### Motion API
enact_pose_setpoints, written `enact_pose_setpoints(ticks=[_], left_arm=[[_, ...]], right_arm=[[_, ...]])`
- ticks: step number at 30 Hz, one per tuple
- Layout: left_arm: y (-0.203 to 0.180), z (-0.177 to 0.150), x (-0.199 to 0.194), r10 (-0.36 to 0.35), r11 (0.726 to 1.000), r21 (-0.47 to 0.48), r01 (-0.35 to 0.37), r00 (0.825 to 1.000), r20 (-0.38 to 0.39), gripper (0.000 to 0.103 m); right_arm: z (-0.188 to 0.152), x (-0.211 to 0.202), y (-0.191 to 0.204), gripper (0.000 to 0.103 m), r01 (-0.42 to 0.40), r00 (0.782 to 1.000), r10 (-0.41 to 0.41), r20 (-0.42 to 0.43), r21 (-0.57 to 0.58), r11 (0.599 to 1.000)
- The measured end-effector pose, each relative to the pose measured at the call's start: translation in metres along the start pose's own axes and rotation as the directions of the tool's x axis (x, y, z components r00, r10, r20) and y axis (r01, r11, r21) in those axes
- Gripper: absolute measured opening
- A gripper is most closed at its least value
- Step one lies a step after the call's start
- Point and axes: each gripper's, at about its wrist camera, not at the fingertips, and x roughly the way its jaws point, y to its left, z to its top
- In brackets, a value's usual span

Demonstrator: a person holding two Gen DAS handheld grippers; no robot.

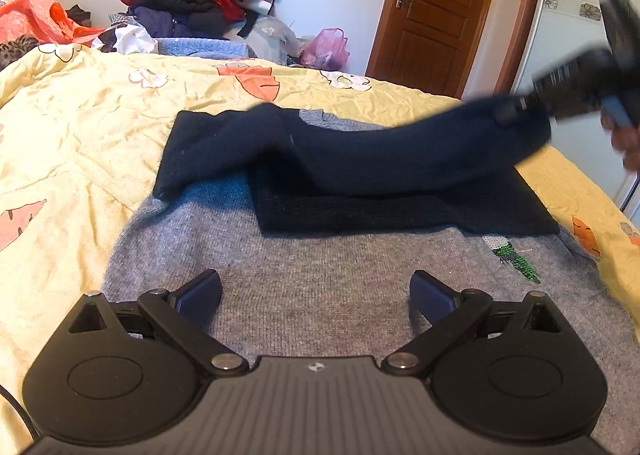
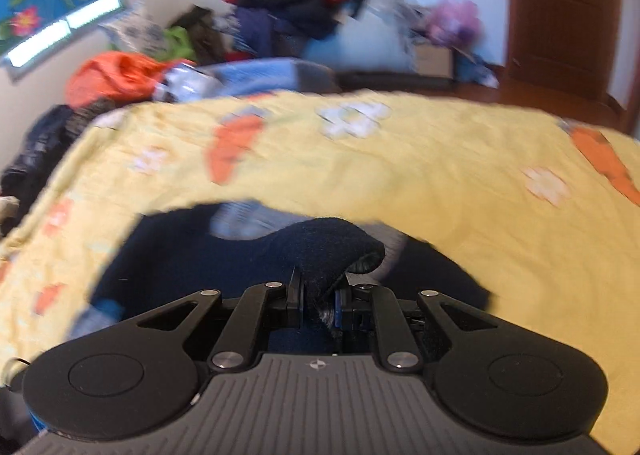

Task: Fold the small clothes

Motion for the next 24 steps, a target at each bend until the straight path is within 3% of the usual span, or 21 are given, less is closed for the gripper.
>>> enact_pose_setpoints(ticks=[6, 9, 11, 12, 13, 14, 16, 17, 20, 24], left_arm=[[-0.002, 0.0, 0.001, 0.005, 1.0, 0.009, -0.004, 1.0, -0.005, 0.102], [-0.002, 0.0, 0.002, 0.007, 1.0, 0.012, -0.007, 1.0, -0.007, 0.103], [-0.002, 0.001, 0.002, 0.008, 1.0, 0.014, -0.008, 1.0, -0.008, 0.103], [-0.002, 0.0, 0.003, 0.009, 1.0, 0.016, -0.009, 1.0, -0.009, 0.103], [-0.003, 0.0, 0.003, 0.011, 1.0, 0.018, -0.011, 1.0, -0.01, 0.103], [-0.003, 0.0, 0.003, 0.012, 1.0, 0.019, -0.012, 1.0, -0.01, 0.103], [-0.004, 0.0, 0.003, 0.014, 1.0, 0.02, -0.014, 1.0, -0.01, 0.103], [-0.004, 0.0, 0.003, 0.014, 1.0, 0.02, -0.014, 1.0, -0.011, 0.103], [-0.005, 0.001, 0.004, 0.02, 0.999, 0.027, -0.02, 1.0, -0.015, 0.103], [-0.012, 0.001, 0.006, 0.052, 0.997, 0.064, -0.05, 0.998, -0.028, 0.103]], right_arm=[[-0.046, 0.03, -0.034, 0.017, 0.052, 0.995, -0.044, -0.088, 0.09, 0.995], [-0.053, 0.035, -0.034, 0.018, 0.046, 0.997, -0.039, -0.062, 0.103, 0.994], [-0.054, 0.035, -0.034, 0.021, 0.046, 0.998, -0.042, -0.037, 0.11, 0.993], [-0.053, 0.033, -0.035, 0.03, 0.051, 0.998, -0.049, -0.027, 0.119, 0.992], [-0.052, 0.027, -0.035, 0.042, 0.084, 0.996, -0.086, 0.004, 0.133, 0.988], [-0.049, 0.017, -0.034, 0.046, 0.128, 0.988, -0.139, 0.068, 0.142, 0.982], [-0.053, -0.007, -0.023, 0.046, 0.169, 0.952, -0.198, 0.232, 0.141, 0.975], [-0.057, -0.012, -0.015, 0.046, 0.143, 0.946, -0.176, 0.272, 0.136, 0.98], [-0.066, 0.001, 0.019, 0.046, 0.101, 0.965, -0.103, 0.24, 0.021, 0.995], [-0.082, 0.048, 0.038, 0.048, 0.149, 0.981, -0.14, 0.136, -0.061, 0.987]])
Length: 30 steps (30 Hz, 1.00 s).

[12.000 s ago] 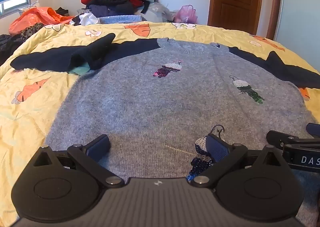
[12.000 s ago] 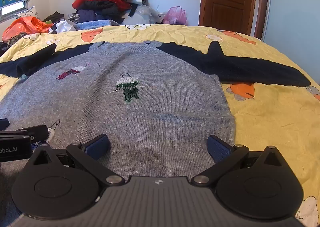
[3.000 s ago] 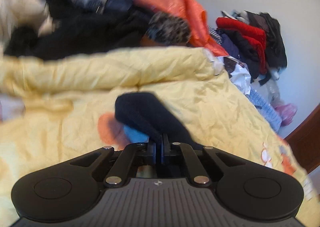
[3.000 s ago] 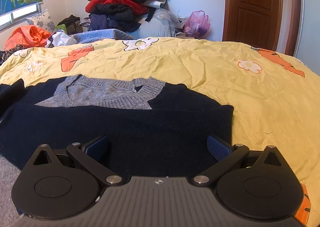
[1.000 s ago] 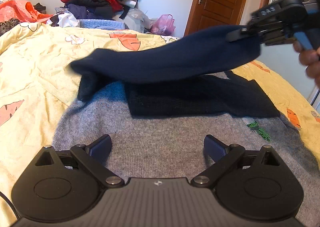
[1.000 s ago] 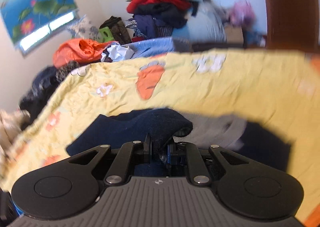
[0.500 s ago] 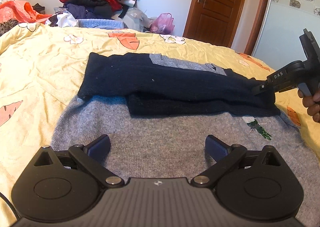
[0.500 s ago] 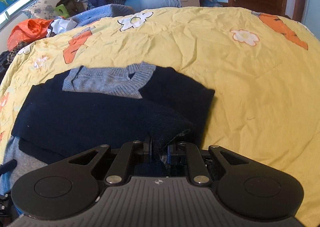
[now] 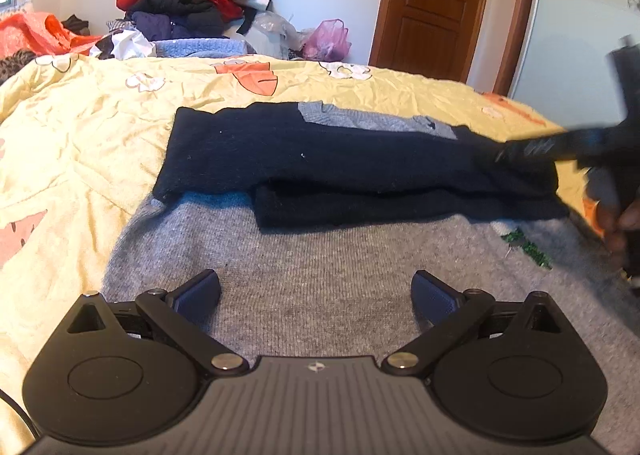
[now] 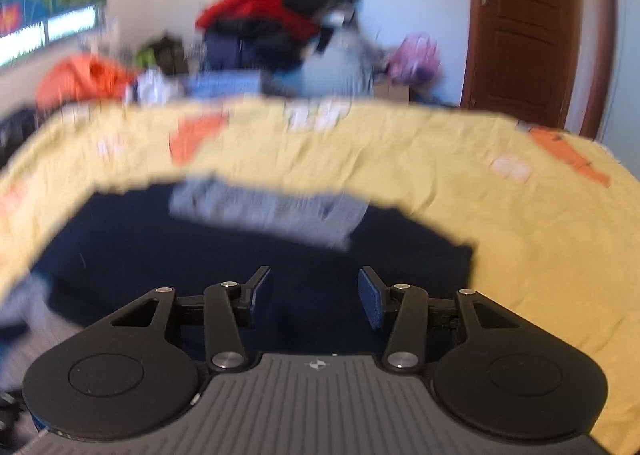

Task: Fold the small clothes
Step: 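Open both tools and lift them off the folded sleeves, then move both tools toward the ribbed hem of the grey sweater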

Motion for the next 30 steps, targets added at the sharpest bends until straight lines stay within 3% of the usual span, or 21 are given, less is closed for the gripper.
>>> enact_pose_setpoints(ticks=[4, 8, 11, 13, 14, 16, 20, 23, 24, 27, 30], left_arm=[[0.002, 0.001, 0.001, -0.006, 1.0, -0.001, 0.006, 1.0, -0.002, 0.103], [0.001, 0.001, 0.001, 0.002, 1.0, 0.011, -0.002, 1.0, -0.007, 0.103], [-0.001, 0.001, 0.002, 0.014, 1.0, 0.02, -0.014, 1.0, -0.01, 0.103], [-0.002, 0.001, 0.002, 0.02, 0.999, 0.026, -0.019, 1.0, -0.013, 0.103], [-0.003, 0.001, 0.003, 0.024, 0.999, 0.031, -0.023, 1.0, -0.015, 0.103], [-0.005, 0.001, 0.003, 0.033, 0.999, 0.041, -0.032, 0.999, -0.018, 0.103], [-0.005, 0.0, 0.002, 0.045, 0.998, 0.044, -0.044, 0.999, -0.018, 0.103], [-0.008, 0.0, 0.002, 0.078, 0.996, 0.053, -0.077, 0.997, -0.022, 0.103], [-0.011, 0.0, 0.0, 0.116, 0.992, 0.06, -0.115, 0.993, -0.021, 0.103], [-0.021, -0.004, -0.011, 0.194, 0.977, 0.094, -0.192, 0.981, -0.015, 0.103], [-0.022, -0.014, -0.019, 0.17, 0.978, 0.127, -0.166, 0.985, -0.029, 0.103]], right_arm=[[-0.016, 0.008, -0.006, 0.051, 0.011, 0.996, -0.008, 0.092, -0.034, 0.999], [-0.01, -0.003, 0.001, 0.05, 0.069, 0.996, -0.065, 0.063, -0.053, 0.996], [-0.024, -0.033, 0.013, 0.059, 0.05, 0.994, -0.046, 0.096, -0.035, 0.998], [-0.042, -0.042, 0.016, 0.082, 0.02, 0.997, -0.017, 0.071, -0.042, 0.999], [-0.053, -0.042, 0.015, 0.083, 0.022, 0.999, -0.02, 0.04, -0.048, 0.999], [-0.073, -0.052, 0.006, 0.088, 0.022, 0.998, -0.019, 0.063, -0.049, 0.999], [-0.09, -0.077, -0.023, 0.089, 0.045, 0.998, -0.045, 0.032, -0.01, 0.999], [-0.099, -0.098, -0.028, 0.095, 0.139, 0.99, -0.139, 0.005, -0.012, 0.99], [-0.1, -0.108, -0.028, 0.091, 0.149, 0.989, -0.149, 0.011, 0.0, 0.989], [-0.109, -0.139, -0.025, 0.091, 0.033, 0.997, -0.036, 0.069, 0.044, 0.999], [-0.123, -0.15, -0.013, 0.093, -0.057, 0.997, 0.055, 0.054, 0.031, 0.998]])
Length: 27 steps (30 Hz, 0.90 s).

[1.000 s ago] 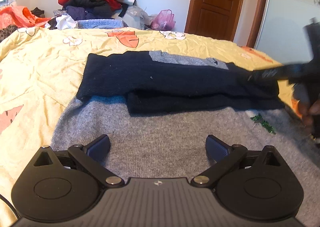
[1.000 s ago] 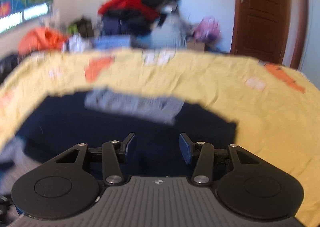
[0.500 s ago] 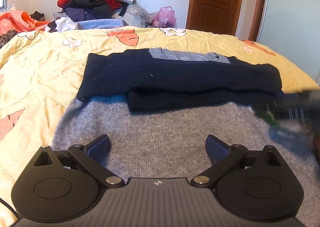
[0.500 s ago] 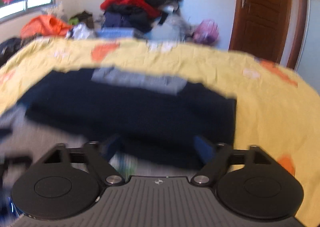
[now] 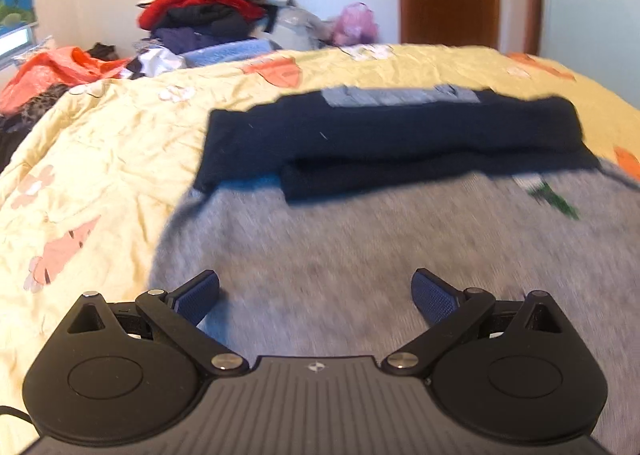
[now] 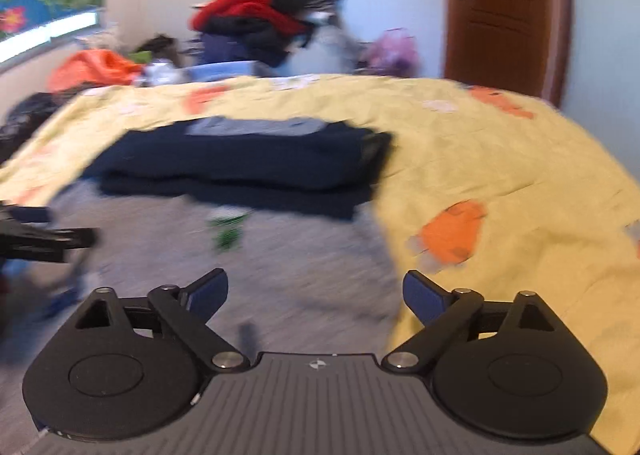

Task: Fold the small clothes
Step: 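Move both tools toward the ribbed hem of the grey sweater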

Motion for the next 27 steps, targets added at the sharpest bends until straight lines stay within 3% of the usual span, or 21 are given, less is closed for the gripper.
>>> enact_pose_setpoints(ticks=[3, 5, 10, 13, 15, 16, 18, 19, 20, 22, 27], left_arm=[[0.012, -0.007, -0.004, -0.029, 1.0, 0.005, 0.029, 0.999, 0.012, 0.103], [0.025, -0.008, -0.005, -0.016, 1.0, -0.016, 0.016, 1.0, 0.003, 0.103], [0.041, -0.01, -0.028, 0.028, 0.997, -0.073, -0.03, 0.999, -0.021, 0.103], [0.03, -0.011, -0.04, -0.082, 0.984, -0.161, 0.077, 0.996, -0.021, 0.103], [0.015, -0.016, -0.036, -0.137, 0.982, -0.141, 0.126, 0.989, -0.065, 0.103], [0.004, -0.021, -0.034, -0.11, 0.99, -0.092, 0.104, 0.992, -0.067, 0.103], [-0.009, -0.034, -0.041, -0.047, 0.999, 0.007, 0.047, 0.999, 0.015, 0.103], [-0.007, -0.037, -0.043, -0.047, 0.999, 0.011, 0.047, 0.999, 0.01, 0.103], [-0.002, -0.039, -0.046, -0.049, 0.999, 0.009, 0.049, 0.999, -0.003, 0.103], [0.014, -0.048, -0.053, -0.062, 0.998, 0.011, 0.062, 0.998, 0.0, 0.103], [0.044, -0.067, -0.086, -0.039, 0.998, -0.045, 0.039, 0.999, -0.006, 0.103]], right_arm=[[-0.019, 0.011, 0.011, 0.097, -0.034, 0.997, 0.03, -0.072, -0.058, 0.998], [-0.03, 0.01, 0.017, 0.102, -0.001, 0.999, -0.004, -0.037, -0.138, 0.99], [-0.011, 0.003, 0.015, 0.101, 0.028, 0.998, -0.031, -0.056, -0.056, 0.998], [0.002, 0.005, 0.033, 0.102, -0.03, 0.999, 0.029, -0.013, -0.047, 0.998], [0.007, 0.014, 0.046, 0.103, -0.053, 0.999, 0.053, -0.006, -0.067, 0.996], [0.007, 0.019, 0.053, 0.103, -0.055, 0.998, 0.055, -0.003, -0.091, 0.994], [-0.003, 0.029, 0.065, 0.103, -0.044, 0.999, 0.041, -0.025, -0.165, 0.985], [-0.009, 0.035, 0.069, 0.101, -0.034, 0.998, 0.021, -0.067, -0.208, 0.978], [-0.015, 0.028, 0.065, 0.103, -0.049, 0.999, 0.046, -0.021, -0.192, 0.98], [-0.02, 0.019, 0.053, 0.103, -0.091, 0.995, 0.083, -0.052, -0.176, 0.98], [-0.025, -0.01, 0.031, 0.103, -0.007, 0.996, -0.006, -0.093, -0.137, 0.991]])
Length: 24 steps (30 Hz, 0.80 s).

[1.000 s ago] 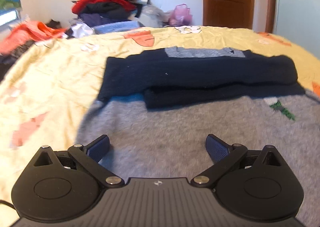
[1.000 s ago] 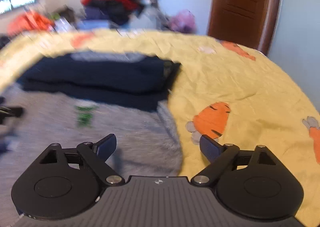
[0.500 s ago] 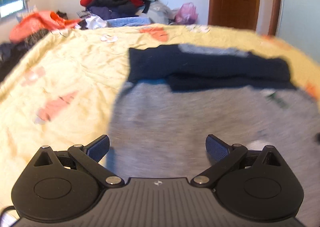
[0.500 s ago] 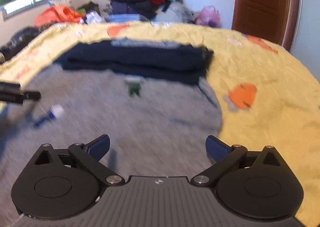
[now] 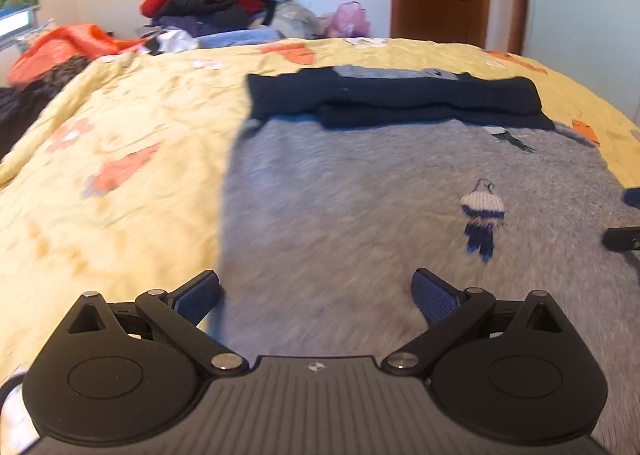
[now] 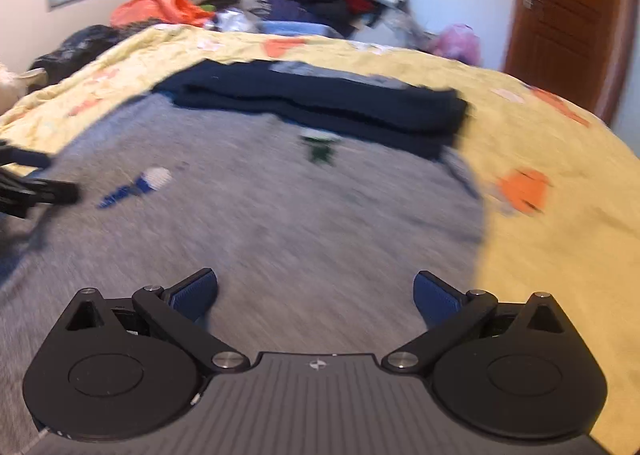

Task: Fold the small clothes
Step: 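Move both tools toward the ribbed hem of the grey sweater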

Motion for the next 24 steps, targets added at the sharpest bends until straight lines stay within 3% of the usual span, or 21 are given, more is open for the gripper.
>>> enact_pose_setpoints(ticks=[2, 4, 7, 9, 11, 13, 17, 20, 22, 24], left_arm=[[-0.004, -0.003, -0.016, -0.022, 1.0, -0.008, 0.023, 1.0, 0.009, 0.103], [-0.013, -0.006, -0.032, -0.093, 0.995, -0.022, 0.094, 0.995, 0.029, 0.103], [-0.043, -0.015, -0.043, -0.199, 0.98, 0.032, 0.198, 0.98, 0.024, 0.103], [-0.065, -0.025, -0.035, -0.161, 0.979, 0.116, 0.165, 0.986, -0.041, 0.103], [-0.067, -0.038, -0.038, -0.139, 0.98, 0.137, 0.142, 0.99, -0.033, 0.103], [-0.051, -0.045, -0.045, -0.158, 0.978, 0.126, 0.164, 0.986, -0.051, 0.103], [-0.018, -0.052, -0.058, -0.126, 0.986, 0.104, 0.134, 0.989, -0.081, 0.103], [-0.018, -0.046, -0.065, -0.091, 0.991, 0.084, 0.1, 0.99, -0.104, 0.103], [-0.032, -0.036, -0.071, -0.104, 0.991, 0.076, 0.11, 0.992, -0.077, 0.103], [-0.049, -0.029, -0.072, -0.198, 0.976, 0.092, 0.2, 0.98, -0.024, 0.103]], right_arm=[[-0.001, -0.013, 0.004, 0.103, -0.016, 1.0, 0.015, 0.005, 0.033, 0.999], [-0.004, -0.022, 0.018, 0.103, -0.088, 0.996, 0.087, 0.025, 0.045, 0.995], [-0.01, -0.019, 0.05, 0.103, -0.158, 0.987, 0.158, -0.002, -0.027, 0.987], [-0.023, -0.012, 0.073, 0.103, -0.145, 0.989, 0.142, -0.039, -0.118, 0.982], [-0.038, -0.024, 0.078, 0.103, -0.123, 0.99, 0.134, 0.039, -0.212, 0.97], [-0.042, -0.031, 0.059, 0.103, -0.16, 0.987, 0.16, -0.01, -0.135, 0.978], [-0.054, -0.055, 0.024, 0.103, -0.091, 0.995, 0.088, -0.041, -0.076, 0.993], [-0.048, -0.063, 0.023, 0.103, -0.042, 0.995, 0.039, -0.089, -0.034, 0.999], [-0.042, -0.07, 0.027, 0.103, -0.098, 0.993, 0.1, -0.07, 0.026, 0.995], [-0.036, -0.072, 0.04, 0.103, -0.201, 0.979, 0.203, -0.031, 0.05, 0.978]])
